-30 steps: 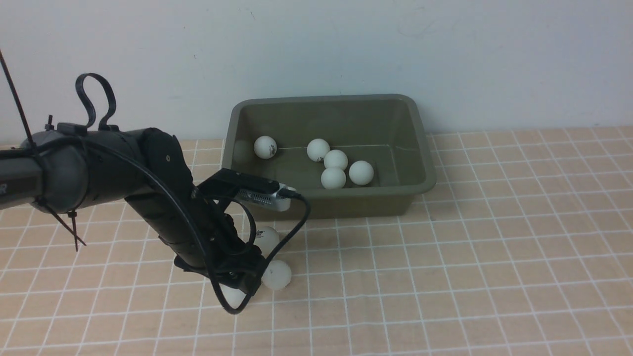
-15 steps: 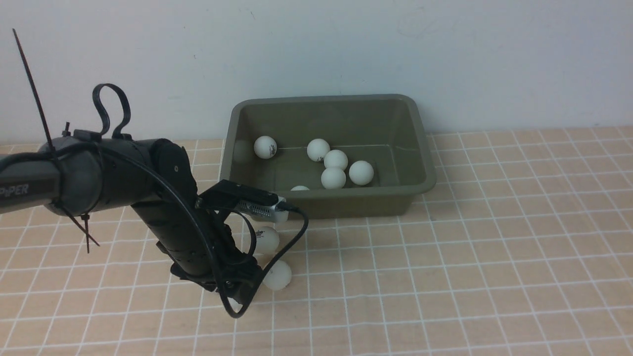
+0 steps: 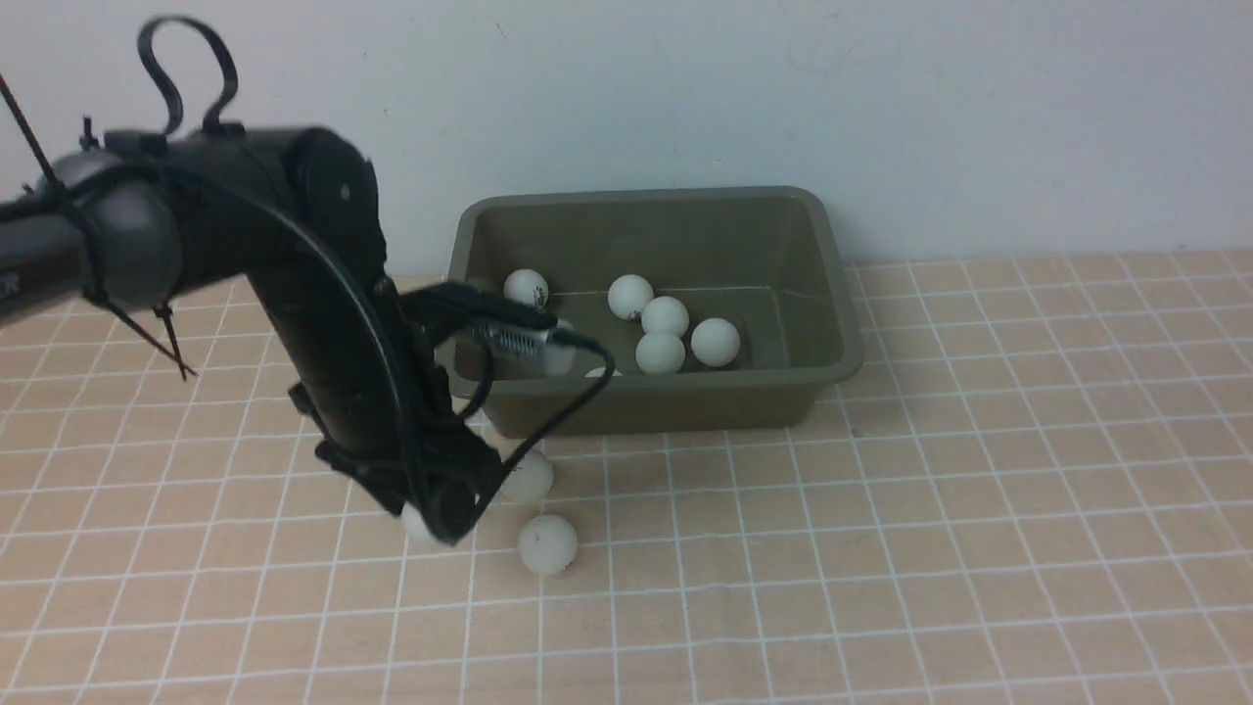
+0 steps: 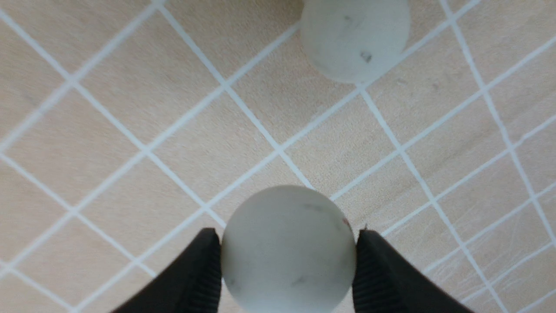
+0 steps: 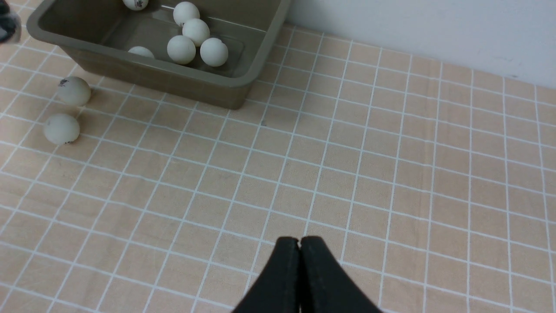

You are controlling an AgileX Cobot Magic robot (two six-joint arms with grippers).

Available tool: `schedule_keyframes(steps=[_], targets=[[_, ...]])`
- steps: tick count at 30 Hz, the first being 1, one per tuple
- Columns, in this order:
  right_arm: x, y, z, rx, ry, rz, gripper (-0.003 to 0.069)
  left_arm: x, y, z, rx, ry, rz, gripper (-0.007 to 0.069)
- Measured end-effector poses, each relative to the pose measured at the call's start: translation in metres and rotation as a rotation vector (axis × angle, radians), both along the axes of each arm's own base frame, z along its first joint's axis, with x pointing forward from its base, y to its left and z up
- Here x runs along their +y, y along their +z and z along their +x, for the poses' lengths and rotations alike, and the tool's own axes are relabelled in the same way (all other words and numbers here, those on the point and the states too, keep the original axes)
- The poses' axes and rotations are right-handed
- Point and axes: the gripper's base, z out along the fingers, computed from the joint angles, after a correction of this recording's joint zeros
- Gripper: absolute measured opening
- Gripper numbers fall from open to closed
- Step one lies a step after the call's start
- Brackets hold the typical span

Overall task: Put the table tennis balls into the box on the light coffee tablecloth.
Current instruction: 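Reach for and grasp a ping pong ball on the table beside the basket, then drop the ball into the bin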

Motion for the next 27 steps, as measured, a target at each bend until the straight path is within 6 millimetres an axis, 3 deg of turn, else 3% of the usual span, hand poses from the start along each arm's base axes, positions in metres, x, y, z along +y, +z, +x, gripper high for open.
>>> schedule_keyframes(steps=[2,6,9,15,16,18,21,27], targets=[[0.000,0.000,0.000,0.000,0.000,0.000,-0.0018,-0.003,0.038,0.018,-0.131,0.008,-0.013,0.0311],[0.000,0.000,0.000,0.000,0.000,0.000,-0.0018,-0.009,0.085,0.040,-0.337,0.025,-0.071,0.0311],[0.000,0.000,0.000,0.000,0.000,0.000,-0.0018,-0.016,0.097,0.062,-0.464,0.045,-0.123,0.0311],[0.000,0.000,0.000,0.000,0.000,0.000,-0.0018,-0.027,0.058,0.097,-0.445,0.076,-0.129,0.0311],[0.000,0.000,0.000,0.000,0.000,0.000,-0.0018,-0.031,0.036,0.106,-0.405,0.082,-0.119,0.0311],[0.000,0.000,0.000,0.000,0.000,0.000,-0.0018,-0.034,0.016,0.115,-0.368,0.085,-0.114,0.0311],[0.000,0.000,0.000,0.000,0.000,0.000,-0.0018,-0.038,-0.002,0.123,-0.335,0.093,-0.127,0.0311],[0.000,0.000,0.000,0.000,0.000,0.000,-0.0018,-0.044,-0.017,0.131,-0.314,0.092,-0.157,0.0342]])
